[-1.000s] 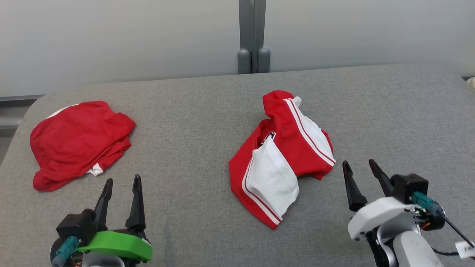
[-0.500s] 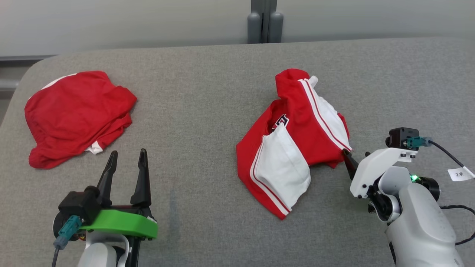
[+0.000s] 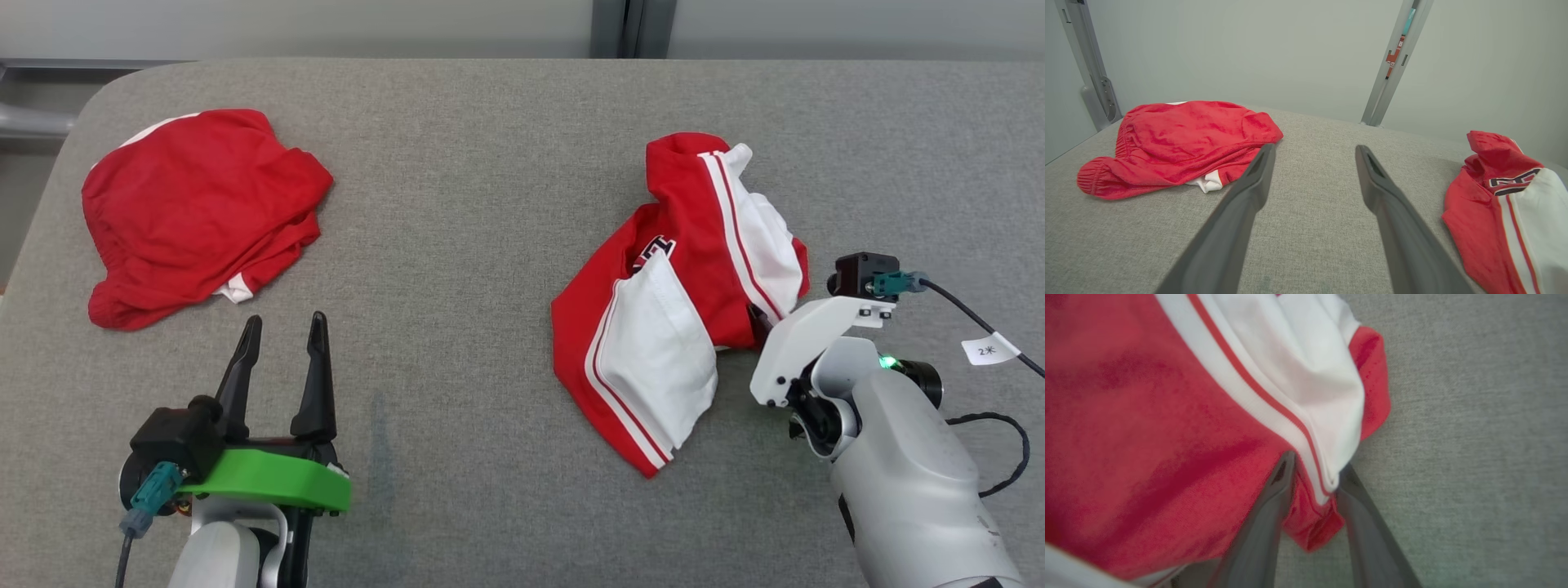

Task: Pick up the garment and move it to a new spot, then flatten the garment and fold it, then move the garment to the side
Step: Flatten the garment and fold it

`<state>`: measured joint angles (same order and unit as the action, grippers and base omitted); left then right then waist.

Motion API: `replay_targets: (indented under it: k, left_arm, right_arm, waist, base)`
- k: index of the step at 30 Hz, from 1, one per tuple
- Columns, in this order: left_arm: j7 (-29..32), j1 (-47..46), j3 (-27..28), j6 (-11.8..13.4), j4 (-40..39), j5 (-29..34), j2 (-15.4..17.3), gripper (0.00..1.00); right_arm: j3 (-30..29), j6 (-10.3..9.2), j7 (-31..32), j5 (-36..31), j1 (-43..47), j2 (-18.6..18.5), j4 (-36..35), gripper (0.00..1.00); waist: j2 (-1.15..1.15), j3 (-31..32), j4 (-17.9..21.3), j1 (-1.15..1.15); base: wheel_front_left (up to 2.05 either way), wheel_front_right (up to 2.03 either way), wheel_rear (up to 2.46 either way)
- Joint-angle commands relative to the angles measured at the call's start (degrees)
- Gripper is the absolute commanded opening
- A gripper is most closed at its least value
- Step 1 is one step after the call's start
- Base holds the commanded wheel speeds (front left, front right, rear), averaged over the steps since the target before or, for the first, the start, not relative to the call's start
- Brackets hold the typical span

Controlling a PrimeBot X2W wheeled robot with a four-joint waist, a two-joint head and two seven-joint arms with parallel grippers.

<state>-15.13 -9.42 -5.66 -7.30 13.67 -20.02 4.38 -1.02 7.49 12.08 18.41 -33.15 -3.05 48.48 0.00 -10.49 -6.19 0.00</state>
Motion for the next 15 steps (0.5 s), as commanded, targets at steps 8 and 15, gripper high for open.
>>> replay_targets:
  k: [8, 15]
  left_arm:
    - [-0.03, 0.32, -0.19, -0.25, 0.00, 0.44, -0.06, 1.00]
    - [-0.03, 1.44, -0.27, -0.25, -0.27, 0.35, 0.10, 1.00]
  right_arm:
    - [3.48, -0.01, -6.98, -4.68, -3.61, 0.19, -4.02, 0.00]
    - [15.68, -0.01, -5.54, -1.01, -8.90, 0.14, -15.56, 0.00]
  waist:
    - [0.00, 2.00, 0.29, 0.00]
    - [0.00, 4.38, 0.14, 0.00]
  base:
    - [0.00, 0.00, 0.00]
    - [0.00, 0.00, 0.00]
